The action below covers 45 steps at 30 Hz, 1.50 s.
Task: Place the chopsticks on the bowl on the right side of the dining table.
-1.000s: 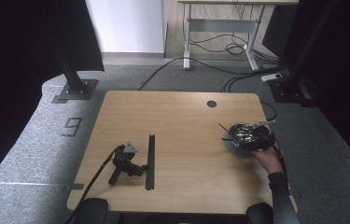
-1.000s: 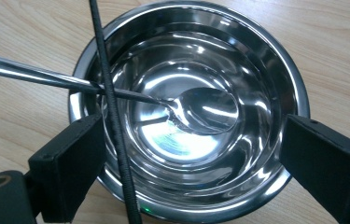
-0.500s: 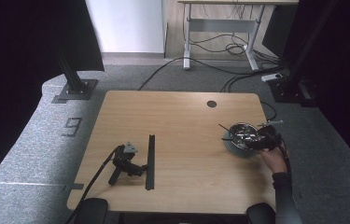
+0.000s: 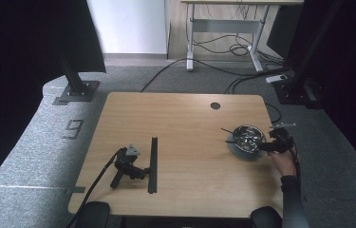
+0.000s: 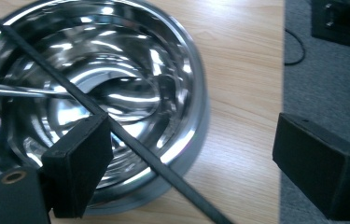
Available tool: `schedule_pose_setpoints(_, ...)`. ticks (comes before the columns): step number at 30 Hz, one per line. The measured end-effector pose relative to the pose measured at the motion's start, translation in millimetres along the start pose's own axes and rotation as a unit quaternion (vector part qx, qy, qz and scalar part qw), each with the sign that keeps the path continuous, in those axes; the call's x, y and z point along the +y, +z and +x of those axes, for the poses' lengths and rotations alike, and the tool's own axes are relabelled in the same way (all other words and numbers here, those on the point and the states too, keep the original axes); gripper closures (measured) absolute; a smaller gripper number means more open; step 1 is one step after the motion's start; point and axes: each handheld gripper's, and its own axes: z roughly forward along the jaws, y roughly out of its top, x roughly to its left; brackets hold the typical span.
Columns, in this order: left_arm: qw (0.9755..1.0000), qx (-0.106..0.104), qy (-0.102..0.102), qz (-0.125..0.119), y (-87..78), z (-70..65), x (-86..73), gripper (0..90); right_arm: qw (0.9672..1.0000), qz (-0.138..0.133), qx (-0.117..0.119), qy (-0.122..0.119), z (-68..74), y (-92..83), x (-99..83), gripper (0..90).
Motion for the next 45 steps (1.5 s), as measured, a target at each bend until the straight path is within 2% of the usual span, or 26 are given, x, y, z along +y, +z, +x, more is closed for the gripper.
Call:
schedule_pose_setpoints(6, 1.0000, 0.000, 0.000, 0.000, 0.0, 0.0, 0.0, 0.0, 0.9996, -0.006, -0.024, 0.016, -11.2, -2.4, -2.0, 12.3)
schedule_pose_setpoints(10, 1.0000, 0.000, 0.000, 0.000, 0.0, 0.0, 0.0, 0.0, 0.9995, -0.014, -0.024, 0.016, -9.9, -7.4, -1.1, 12.9)
schedule_pose_setpoints(12, 1.0000, 0.000, 0.000, 0.000, 0.0, 0.0, 0.0, 0.0, 0.9996, -0.024, -0.013, 0.010, -3.8, -12.0, 0.9, 16.3)
schedule_pose_setpoints(15, 1.0000, 0.000, 0.000, 0.000, 0.0, 0.0, 0.0, 0.0, 0.9998, -0.017, 0.003, -0.010, 8.0, -15.6, 4.7, 24.1)
schedule_pose_setpoints(18, 1.0000, 0.000, 0.000, 0.000, 0.0, 0.0, 0.0, 0.0, 0.9995, -0.012, 0.023, -0.017, 18.0, -18.3, 7.6, 32.1)
schedule_pose_setpoints(22, 1.0000, 0.000, 0.000, 0.000, 0.0, 0.0, 0.0, 0.0, 0.9977, 0.002, 0.063, -0.028, 28.5, -21.2, 10.1, 48.3)
schedule_pose_setpoints(24, 1.0000, 0.000, 0.000, 0.000, 0.0, 0.0, 0.0, 0.0, 0.9967, 0.009, 0.075, -0.028, 30.6, -21.1, 10.3, 50.9)
schedule_pose_setpoints(29, 1.0000, 0.000, 0.000, 0.000, 0.0, 0.0, 0.0, 0.0, 0.9962, 0.026, 0.079, -0.025, 27.9, -16.8, 8.0, 49.5)
schedule_pose_setpoints(37, 1.0000, 0.000, 0.000, 0.000, 0.0, 0.0, 0.0, 0.0, 0.9977, 0.025, 0.062, -0.013, 16.5, -10.9, 3.6, 37.7)
schedule_pose_setpoints(45, 1.0000, 0.000, 0.000, 0.000, 0.0, 0.0, 0.0, 0.0, 0.9989, 0.013, 0.043, -0.011, 7.0, -2.9, -0.6, 26.4)
